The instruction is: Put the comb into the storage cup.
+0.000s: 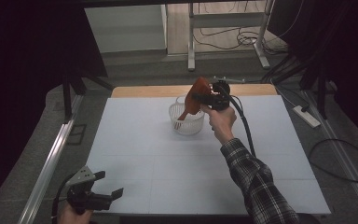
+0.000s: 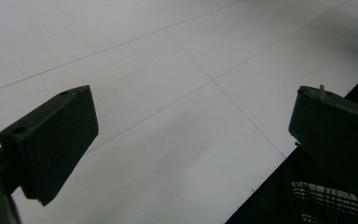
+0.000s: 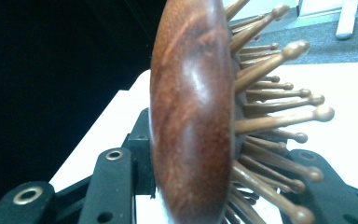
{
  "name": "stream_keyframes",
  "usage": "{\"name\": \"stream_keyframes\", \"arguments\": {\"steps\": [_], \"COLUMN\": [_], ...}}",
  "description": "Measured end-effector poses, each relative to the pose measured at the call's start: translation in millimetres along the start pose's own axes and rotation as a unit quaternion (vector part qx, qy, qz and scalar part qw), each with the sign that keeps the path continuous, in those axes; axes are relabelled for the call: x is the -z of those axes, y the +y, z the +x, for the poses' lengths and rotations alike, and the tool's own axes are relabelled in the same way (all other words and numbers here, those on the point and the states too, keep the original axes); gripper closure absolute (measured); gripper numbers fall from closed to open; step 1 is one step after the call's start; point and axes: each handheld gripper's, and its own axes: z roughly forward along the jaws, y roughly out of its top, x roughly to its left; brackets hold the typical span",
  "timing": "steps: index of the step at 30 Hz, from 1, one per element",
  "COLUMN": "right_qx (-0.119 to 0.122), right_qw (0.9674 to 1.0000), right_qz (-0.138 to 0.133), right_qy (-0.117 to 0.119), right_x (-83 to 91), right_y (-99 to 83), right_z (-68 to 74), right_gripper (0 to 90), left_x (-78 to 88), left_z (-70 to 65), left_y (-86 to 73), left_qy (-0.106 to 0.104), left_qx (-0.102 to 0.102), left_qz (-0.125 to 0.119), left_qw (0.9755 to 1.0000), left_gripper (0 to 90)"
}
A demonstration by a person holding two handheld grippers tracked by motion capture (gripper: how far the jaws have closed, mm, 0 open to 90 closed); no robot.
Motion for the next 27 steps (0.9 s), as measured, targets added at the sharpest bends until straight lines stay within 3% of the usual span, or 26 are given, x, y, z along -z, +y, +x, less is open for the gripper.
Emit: {"name": "stream_keyframes", "arguments": {"steps": [27], "right_qx": [-0.004], "right_qw": [0.9998], "right_qz": [-0.010], "right_qy": [-0.017], "right_x": [-2.2], "right_y": [-16.0], "right_z": [-8.3], "right_gripper": [51.3], "left_x": [-0.5], "left_z": [0.9], "left_y": [0.2], "left_qy": [0.000], "left_qx": [0.004], "left_qz": [0.002], "left_qw": [1.0000], "left_gripper": [1.5]}}
